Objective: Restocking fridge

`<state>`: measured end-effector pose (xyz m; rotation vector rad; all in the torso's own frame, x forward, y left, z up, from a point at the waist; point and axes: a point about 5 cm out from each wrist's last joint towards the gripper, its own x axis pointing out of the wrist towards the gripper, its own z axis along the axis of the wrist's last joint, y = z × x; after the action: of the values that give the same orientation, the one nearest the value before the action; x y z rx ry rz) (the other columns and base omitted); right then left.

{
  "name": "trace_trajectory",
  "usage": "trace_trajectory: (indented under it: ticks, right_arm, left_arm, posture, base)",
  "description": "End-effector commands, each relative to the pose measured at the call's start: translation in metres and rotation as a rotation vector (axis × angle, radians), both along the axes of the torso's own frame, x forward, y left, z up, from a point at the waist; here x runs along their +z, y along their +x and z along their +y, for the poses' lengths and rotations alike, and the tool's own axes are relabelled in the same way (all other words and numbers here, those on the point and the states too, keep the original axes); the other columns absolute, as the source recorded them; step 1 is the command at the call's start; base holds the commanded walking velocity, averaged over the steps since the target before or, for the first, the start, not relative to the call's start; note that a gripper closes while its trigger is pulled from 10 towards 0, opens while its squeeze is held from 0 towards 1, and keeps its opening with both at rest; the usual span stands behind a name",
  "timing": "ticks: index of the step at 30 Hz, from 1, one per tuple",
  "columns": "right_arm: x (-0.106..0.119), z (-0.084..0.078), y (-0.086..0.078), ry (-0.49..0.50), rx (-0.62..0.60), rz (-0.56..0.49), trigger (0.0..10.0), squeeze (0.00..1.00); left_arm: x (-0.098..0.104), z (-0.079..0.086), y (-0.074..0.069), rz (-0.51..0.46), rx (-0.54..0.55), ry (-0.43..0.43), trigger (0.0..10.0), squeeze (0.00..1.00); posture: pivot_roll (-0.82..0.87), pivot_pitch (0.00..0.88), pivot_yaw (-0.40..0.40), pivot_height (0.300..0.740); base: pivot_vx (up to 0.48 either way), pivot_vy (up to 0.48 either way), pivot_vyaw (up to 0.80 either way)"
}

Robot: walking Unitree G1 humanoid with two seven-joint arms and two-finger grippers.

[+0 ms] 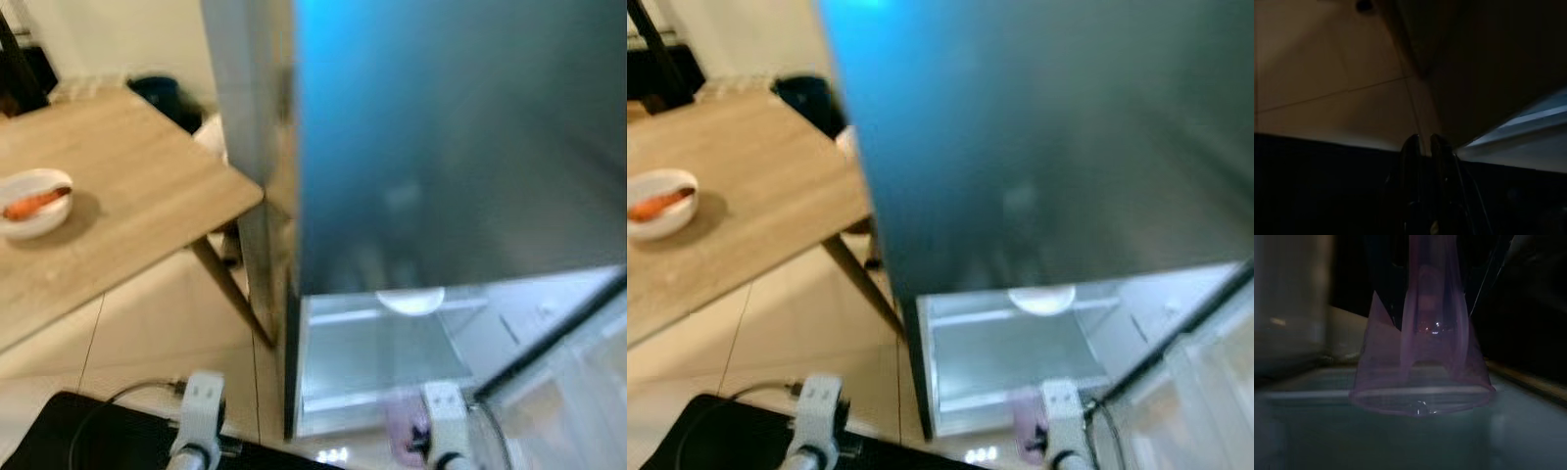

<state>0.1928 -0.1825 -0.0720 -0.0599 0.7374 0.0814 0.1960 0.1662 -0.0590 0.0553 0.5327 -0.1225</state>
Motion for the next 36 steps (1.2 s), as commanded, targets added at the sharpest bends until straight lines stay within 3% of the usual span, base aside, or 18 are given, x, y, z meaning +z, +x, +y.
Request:
trace_trajectory:
  ticks: [1, 28, 36]
  right_arm:
    - [-0.0039, -0.0093, -0.0092, -0.023, -0.015, 0.031, 10.0, 0.0]
    - [-0.0048, -0.0123, -0.0124, -0.023, -0.027, 0.034, 10.0, 0.0]
    - [-0.0051, -0.0114, -0.013, -0.022, -0.027, 0.035, 10.0, 0.0]
  left_arm:
    - [-0.002, 0.0008, -0.0043, 0.009, -0.006, 0.004, 10.0, 0.0]
    - [-0.0034, -0.0007, -0.0065, 0.014, 0.006, 0.015, 10.0, 0.0]
    - [-0.004, -0.0029, -0.0071, 0.016, 0.007, 0.009, 10.0, 0.0]
  posture:
    - [-0.1, 0.106, 0.023, 0.74]
    - [-0.1, 0.123, 0.024, 0.74]
    - [-0.1, 0.127, 0.022, 0.74]
  base:
    - [0.0, 0.0, 0.0]
    - [0.0, 0.0, 0.0]
    - [0.0, -0.48, 0.0]
